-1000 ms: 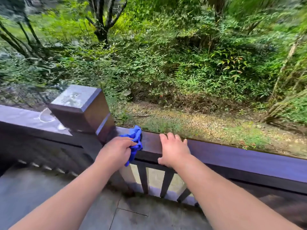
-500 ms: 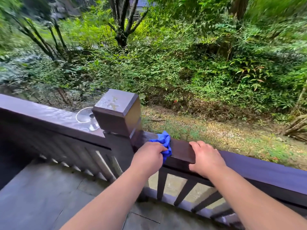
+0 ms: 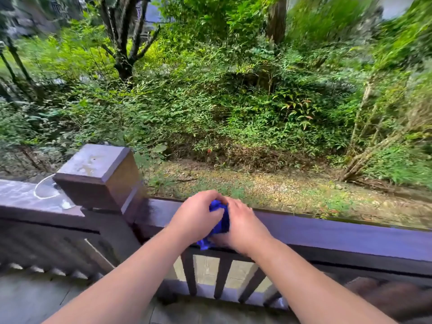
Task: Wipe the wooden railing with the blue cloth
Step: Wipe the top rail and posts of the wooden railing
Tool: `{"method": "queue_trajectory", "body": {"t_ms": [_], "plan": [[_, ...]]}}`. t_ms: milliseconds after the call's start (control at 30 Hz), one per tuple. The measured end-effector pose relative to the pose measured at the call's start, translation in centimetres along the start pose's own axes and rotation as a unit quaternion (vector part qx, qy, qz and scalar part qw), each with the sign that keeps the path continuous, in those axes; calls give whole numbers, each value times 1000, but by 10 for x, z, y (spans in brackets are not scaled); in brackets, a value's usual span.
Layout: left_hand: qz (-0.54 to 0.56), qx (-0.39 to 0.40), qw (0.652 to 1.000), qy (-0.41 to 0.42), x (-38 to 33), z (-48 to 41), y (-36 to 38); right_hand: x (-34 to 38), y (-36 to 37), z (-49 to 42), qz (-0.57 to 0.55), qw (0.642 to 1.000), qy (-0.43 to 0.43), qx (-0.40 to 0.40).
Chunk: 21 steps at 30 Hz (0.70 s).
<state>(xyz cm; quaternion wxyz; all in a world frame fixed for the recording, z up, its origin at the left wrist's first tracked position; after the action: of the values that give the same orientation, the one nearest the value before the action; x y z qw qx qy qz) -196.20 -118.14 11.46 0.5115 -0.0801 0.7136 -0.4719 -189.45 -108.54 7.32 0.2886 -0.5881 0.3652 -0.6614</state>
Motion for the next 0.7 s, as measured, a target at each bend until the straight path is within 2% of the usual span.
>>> {"method": "queue_trajectory", "body": {"t_ms": [67,133,233,333,533,700], "plan": [[26,-12,999,20,-39,-7,2,-18,-30,15,-103,993,25,-55],[48,2,998,51,-83,-14,11,-44,-66,37,-133,985,50,-102],[61,57,991,101,-148,-18,35,-84,-126,75,-126,975,64,-172],[28,94,986,134,-215,-19,73,-132,-189,128,-99,962,95,-237],[-116,87,964,225,-365,-5,171,-230,-285,252,-51,932,179,-310],[-140,93,934,315,-497,33,270,-325,-342,390,-59,870,293,-392]]}}
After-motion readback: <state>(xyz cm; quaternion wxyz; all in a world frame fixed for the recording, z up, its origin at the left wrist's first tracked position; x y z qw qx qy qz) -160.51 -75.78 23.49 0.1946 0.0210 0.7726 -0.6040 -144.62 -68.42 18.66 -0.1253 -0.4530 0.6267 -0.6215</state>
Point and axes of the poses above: each hand's wrist, its own z-axis away from the middle knuckle, its own y-axis out of the palm, x = y × z, the point moved 9 cm from there along -z, towards the middle knuckle, and after that the axes turned 7 degrees about -y, right-handed, at the moved point
